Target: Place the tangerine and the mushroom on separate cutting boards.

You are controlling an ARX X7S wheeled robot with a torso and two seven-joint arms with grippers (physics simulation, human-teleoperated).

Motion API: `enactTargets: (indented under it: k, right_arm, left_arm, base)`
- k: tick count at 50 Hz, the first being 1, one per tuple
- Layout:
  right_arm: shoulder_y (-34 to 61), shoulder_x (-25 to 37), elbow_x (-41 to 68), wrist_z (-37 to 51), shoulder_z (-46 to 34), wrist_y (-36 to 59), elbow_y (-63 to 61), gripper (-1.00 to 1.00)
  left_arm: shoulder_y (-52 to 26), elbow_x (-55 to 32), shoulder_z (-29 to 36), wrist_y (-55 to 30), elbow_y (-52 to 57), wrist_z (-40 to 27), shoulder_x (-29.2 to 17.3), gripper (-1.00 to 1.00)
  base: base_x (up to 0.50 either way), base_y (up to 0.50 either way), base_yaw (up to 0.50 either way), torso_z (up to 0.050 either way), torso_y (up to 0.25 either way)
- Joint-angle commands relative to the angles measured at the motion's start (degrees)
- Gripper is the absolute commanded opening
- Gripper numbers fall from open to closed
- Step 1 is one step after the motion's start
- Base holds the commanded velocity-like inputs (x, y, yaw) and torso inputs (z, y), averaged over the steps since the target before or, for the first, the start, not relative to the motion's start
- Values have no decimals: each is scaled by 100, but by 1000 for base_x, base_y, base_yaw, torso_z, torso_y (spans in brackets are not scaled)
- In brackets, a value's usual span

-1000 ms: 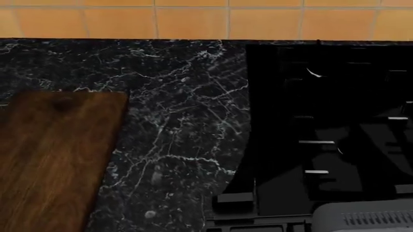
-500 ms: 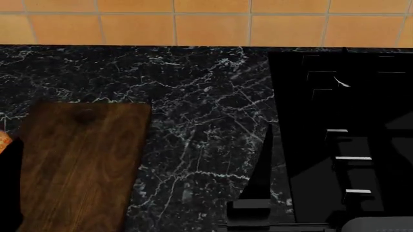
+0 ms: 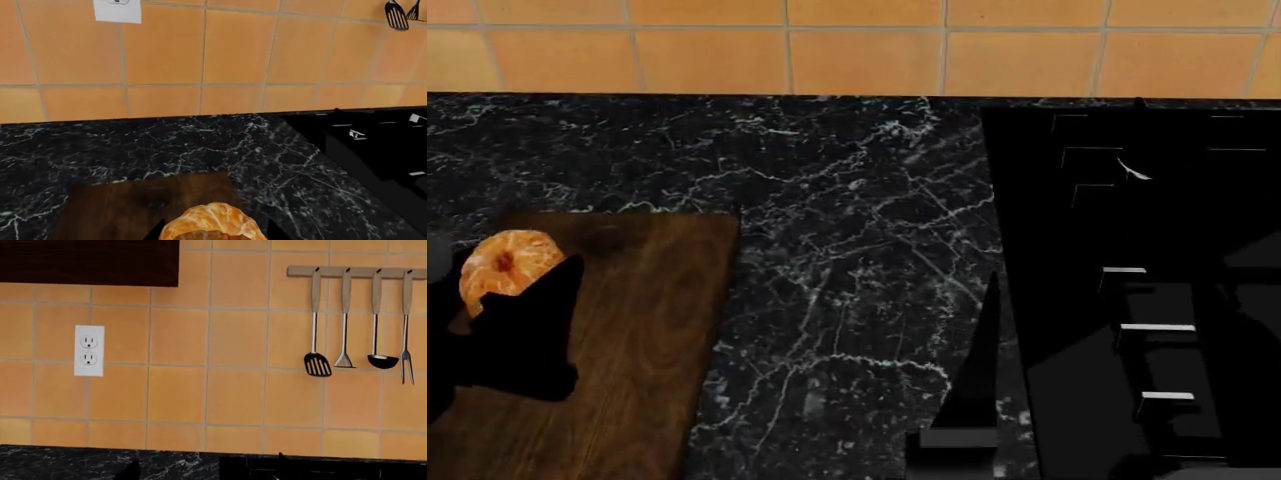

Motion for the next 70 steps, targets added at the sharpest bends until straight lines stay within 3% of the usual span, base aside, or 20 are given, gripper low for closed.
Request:
enactTargets:
  k: [1, 7, 8, 9, 22, 28, 29, 40, 55, 61, 69, 70]
  right_arm:
    - [33, 81, -168, 72, -215, -122, -58, 100]
    - [-40, 189, -275, 112, -283, -235, -108, 100]
    - [-549, 162, -909, -200, -453, -865, 504, 100]
    - [-541, 189, -892, -264, -435, -916, 560, 100]
    - [-532, 193, -798, -356, -406, -978, 631, 100]
    - [-632, 64, -934, -426, -474, -1038, 731, 100]
    - [-636, 63, -939, -424, -476, -1037, 729, 100]
    - [-651, 3, -959, -453, -492, -1022, 754, 100]
    - [-651, 2, -915, -470, -484, -1018, 723, 100]
    - [-681, 18, -898, -485, -478, -1071, 757, 100]
    - [188, 653, 384, -660, -22, -534, 517, 100]
    - [580, 804, 765, -616, 126, -84, 444, 100]
  left_arm:
    - [-266, 320, 535, -149, -612, 206, 168, -100]
    - [-117, 372, 661, -160, -589, 316, 138, -100]
    - [-113, 379, 663, -167, -583, 303, 119, -100]
    - [-59, 428, 695, -162, -572, 347, 84, -100]
    - [358, 801, 809, 57, -567, 482, -19, -100]
    - [146, 839, 872, -8, -786, 439, 38, -100]
    - [118, 783, 845, -42, -717, 355, 35, 100]
    - [-194, 302, 600, -235, -425, -127, -10, 100]
    - [-1096, -1700, 50, -462, 233, -1487, -280, 100]
    - [-1222, -1923, -148, -367, 195, -1562, -466, 100]
    - [-1182, -1860, -694, -279, 535, -1620, -1033, 100]
    - [-1170, -2113, -869, -221, 582, -1725, -1225, 100]
  base:
    - [0, 0, 0, 0, 0]
    - [0, 0, 0, 0, 0]
    - [0, 0, 0, 0, 0]
    - [0, 0, 0, 0, 0]
    - [0, 0, 0, 0, 1]
    - [0, 0, 0, 0, 0]
    - [0, 0, 0, 0, 0]
    - [0, 0, 0, 0, 0]
    - [0, 0, 0, 0, 0]
    - [0, 0, 0, 0, 0]
    - [0, 0, 0, 0, 0]
    - [0, 0, 0, 0, 0]
